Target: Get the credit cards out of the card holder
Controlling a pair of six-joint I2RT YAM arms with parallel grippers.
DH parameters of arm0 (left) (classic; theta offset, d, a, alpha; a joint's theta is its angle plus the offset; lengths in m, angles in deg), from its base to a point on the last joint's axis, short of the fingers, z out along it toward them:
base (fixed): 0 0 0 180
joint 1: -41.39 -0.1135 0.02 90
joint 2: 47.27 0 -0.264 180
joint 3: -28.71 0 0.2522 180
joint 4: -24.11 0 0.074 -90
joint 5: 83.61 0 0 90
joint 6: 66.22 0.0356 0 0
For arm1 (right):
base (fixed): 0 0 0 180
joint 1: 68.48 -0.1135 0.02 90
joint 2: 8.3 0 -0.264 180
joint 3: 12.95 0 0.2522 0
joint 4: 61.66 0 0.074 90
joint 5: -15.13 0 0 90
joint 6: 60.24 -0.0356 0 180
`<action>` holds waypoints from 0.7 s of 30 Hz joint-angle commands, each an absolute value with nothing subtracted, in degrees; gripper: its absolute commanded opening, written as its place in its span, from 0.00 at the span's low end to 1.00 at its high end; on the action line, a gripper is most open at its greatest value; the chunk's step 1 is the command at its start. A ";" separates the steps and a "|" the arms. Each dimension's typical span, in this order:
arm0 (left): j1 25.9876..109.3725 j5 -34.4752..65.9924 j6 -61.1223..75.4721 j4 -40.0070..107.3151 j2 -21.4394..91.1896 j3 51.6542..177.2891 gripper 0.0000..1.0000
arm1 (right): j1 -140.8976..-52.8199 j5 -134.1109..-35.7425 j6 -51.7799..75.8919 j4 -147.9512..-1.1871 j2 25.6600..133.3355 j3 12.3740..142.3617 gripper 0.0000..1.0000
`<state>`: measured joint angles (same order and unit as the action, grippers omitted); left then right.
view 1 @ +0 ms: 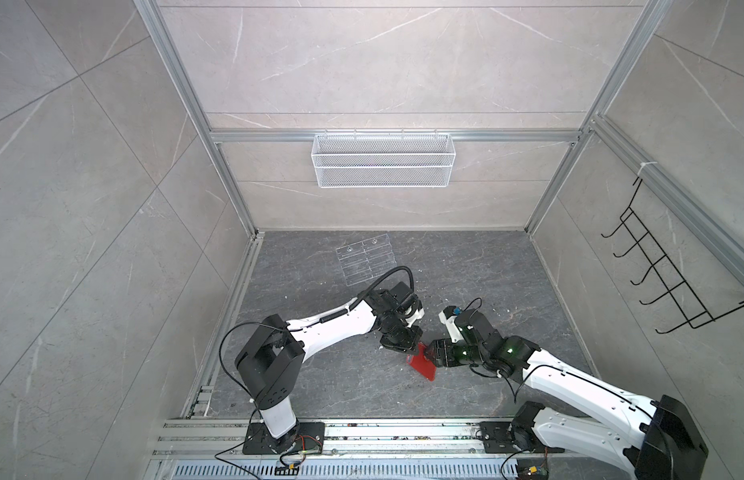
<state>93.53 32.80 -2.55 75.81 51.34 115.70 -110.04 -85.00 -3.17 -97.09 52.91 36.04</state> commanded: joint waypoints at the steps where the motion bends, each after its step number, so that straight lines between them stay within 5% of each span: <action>1: 93.52 35.65 -0.48 77.58 51.40 118.53 0.00 | -110.66 -86.46 -1.32 -94.47 54.98 35.10 0.68; 21: 93.51 36.82 -0.56 78.43 52.63 119.24 0.00 | -112.18 -80.64 -2.76 -91.61 61.43 33.08 0.51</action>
<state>93.09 33.24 -1.50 78.54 52.96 117.06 -112.18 -84.74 -2.19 -91.06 60.19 34.03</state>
